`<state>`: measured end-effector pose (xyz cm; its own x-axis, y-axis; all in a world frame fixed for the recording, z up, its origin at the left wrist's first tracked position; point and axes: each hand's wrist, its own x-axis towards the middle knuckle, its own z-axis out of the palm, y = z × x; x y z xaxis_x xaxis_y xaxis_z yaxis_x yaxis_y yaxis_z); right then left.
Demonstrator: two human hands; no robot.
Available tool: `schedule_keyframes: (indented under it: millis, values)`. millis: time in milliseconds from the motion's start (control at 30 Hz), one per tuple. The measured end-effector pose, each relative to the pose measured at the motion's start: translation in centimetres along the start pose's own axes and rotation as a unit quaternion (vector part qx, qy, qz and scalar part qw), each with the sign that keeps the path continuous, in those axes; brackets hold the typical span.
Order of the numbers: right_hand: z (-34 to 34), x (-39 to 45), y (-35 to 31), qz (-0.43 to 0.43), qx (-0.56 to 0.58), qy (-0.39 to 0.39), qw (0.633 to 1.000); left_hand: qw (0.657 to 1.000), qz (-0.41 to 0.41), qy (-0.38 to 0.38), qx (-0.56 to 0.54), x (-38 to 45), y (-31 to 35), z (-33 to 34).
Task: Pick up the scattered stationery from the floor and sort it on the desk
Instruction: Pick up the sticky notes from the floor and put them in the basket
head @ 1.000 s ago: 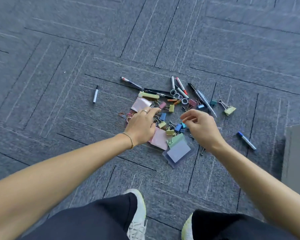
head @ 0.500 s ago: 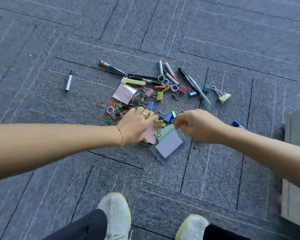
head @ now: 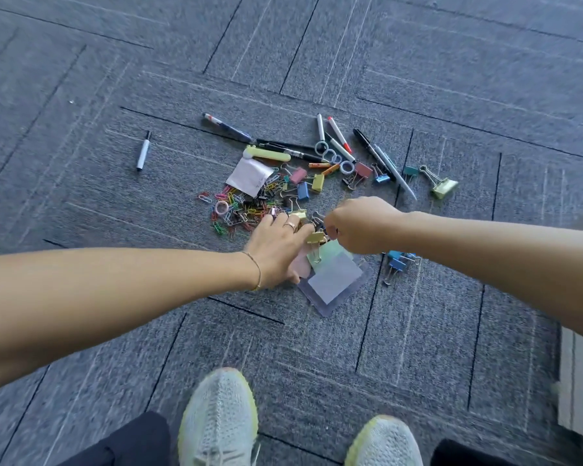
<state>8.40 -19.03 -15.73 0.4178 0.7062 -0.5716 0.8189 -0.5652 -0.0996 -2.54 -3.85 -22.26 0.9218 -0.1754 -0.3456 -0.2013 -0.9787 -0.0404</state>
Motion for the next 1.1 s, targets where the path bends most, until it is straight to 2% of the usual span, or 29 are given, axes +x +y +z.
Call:
schedule_keyframes:
  millis: [133, 200, 333, 567, 700, 800, 967, 1100]
  values:
    - [1.9, 0.1, 0.4, 0.033, 0.062, 0.027, 0.997, 0.999, 0.002, 0.035, -0.016, -0.2, -0.6, -0.6]
    - [2.5, 0.0, 0.7, 0.045, 0.092, 0.041, 0.994, 0.996, -0.009, 0.036, -0.081, -0.4, -1.2, -1.4]
    - [3.3, -0.2, 1.1, 0.051, 0.12, 0.073, 0.989, 0.961, -0.063, 0.007, -0.268, -0.7, -2.5, -2.1]
    - [4.8, 0.6, 1.1, -0.005, 0.063, 0.109, 0.992, 0.908, -0.129, -0.006, -0.399, -0.4, -5.3, -3.0]
    - [5.4, 0.9, 0.9, 0.003, 0.067, 0.131, 0.989, 0.891, -0.156, -0.049, -0.423, -0.5, -6.6, -3.5]
    - [6.1, 0.9, 0.2, 0.012, 0.054, 0.133, 0.99, 0.877, -0.149, -0.053, -0.455, -0.7, -7.0, -3.5]
    - [7.3, 1.0, -0.4, 0.037, 0.007, 0.154, 0.987, 0.882, -0.149, -0.014, -0.447, -1.0, -7.1, -3.2]
    - [7.1, 0.6, 0.2, 0.069, 0.109, 0.136, 0.982, 0.866, -0.183, 0.037, -0.463, -1.1, -7.1, -3.5]
